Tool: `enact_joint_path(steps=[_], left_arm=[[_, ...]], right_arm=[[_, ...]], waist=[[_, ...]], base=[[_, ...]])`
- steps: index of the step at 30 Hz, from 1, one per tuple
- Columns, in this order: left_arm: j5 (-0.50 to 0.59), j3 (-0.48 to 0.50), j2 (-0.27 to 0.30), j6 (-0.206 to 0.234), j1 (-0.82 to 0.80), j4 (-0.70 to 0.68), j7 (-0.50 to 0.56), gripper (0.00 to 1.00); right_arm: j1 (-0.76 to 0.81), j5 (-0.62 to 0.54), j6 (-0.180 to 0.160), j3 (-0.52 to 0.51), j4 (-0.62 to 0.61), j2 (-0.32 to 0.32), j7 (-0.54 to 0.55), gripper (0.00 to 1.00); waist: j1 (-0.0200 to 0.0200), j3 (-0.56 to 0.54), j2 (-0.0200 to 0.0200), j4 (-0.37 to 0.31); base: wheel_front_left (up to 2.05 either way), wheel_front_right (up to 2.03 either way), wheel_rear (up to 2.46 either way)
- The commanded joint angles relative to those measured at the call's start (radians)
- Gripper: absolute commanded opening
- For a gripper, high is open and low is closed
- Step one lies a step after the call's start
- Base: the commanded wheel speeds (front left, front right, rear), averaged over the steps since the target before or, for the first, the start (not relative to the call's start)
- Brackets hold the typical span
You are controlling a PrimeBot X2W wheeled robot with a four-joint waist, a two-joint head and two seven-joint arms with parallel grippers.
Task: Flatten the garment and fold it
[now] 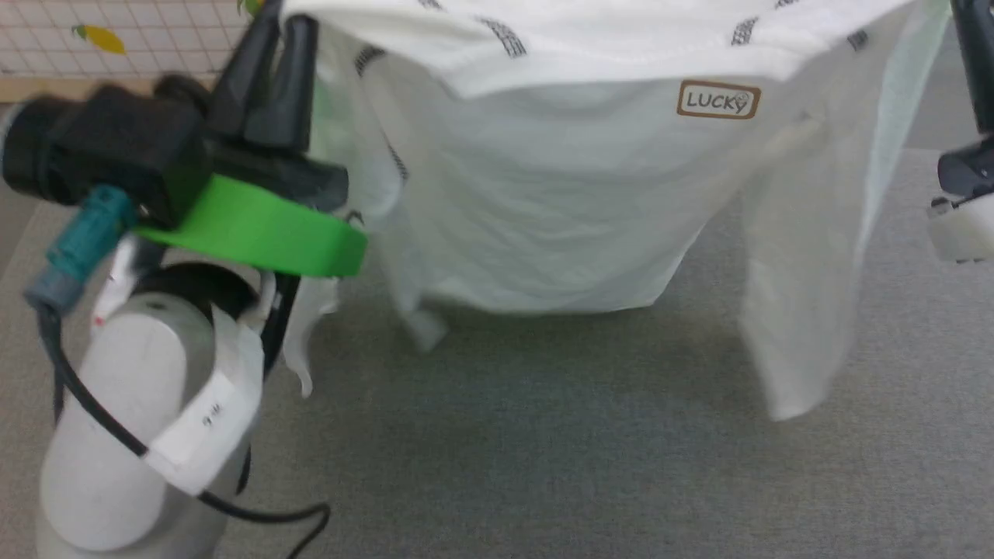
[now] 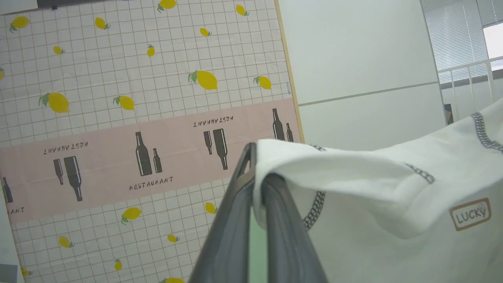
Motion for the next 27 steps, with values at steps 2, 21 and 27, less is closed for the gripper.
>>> enact_joint_path(steps=[2, 21, 27], left_arm=[[-0.023, 0.015, -0.003, -0.002, -0.065, -0.006, 0.039, 0.00], [-0.091, 0.056, -0.049, 0.045, -0.410, 0.164, 0.270, 0.00], [-0.016, 0.041, -0.055, 0.060, -0.628, 0.331, 0.245, 0.00]], right_arm=[[-0.064, 0.009, -0.002, 0.026, 0.007, -0.012, 0.022, 0.00], [-0.387, 0.201, -0.002, 0.070, 0.128, 0.017, 0.204, 0.00], [-0.606, 0.192, -0.002, 0.114, 0.275, 0.016, 0.192, 0.00]], waist=[[0.0000, -0.038, -0.0001, -0.034], [0.0000, 0.159, -0.0001, -0.075], [0.0000, 0.315, -0.0001, -0.087]], base=[[0.00, 0.00, 0.00], [0.00, 0.00, 0.00], [0.00, 0.00, 0.00]])
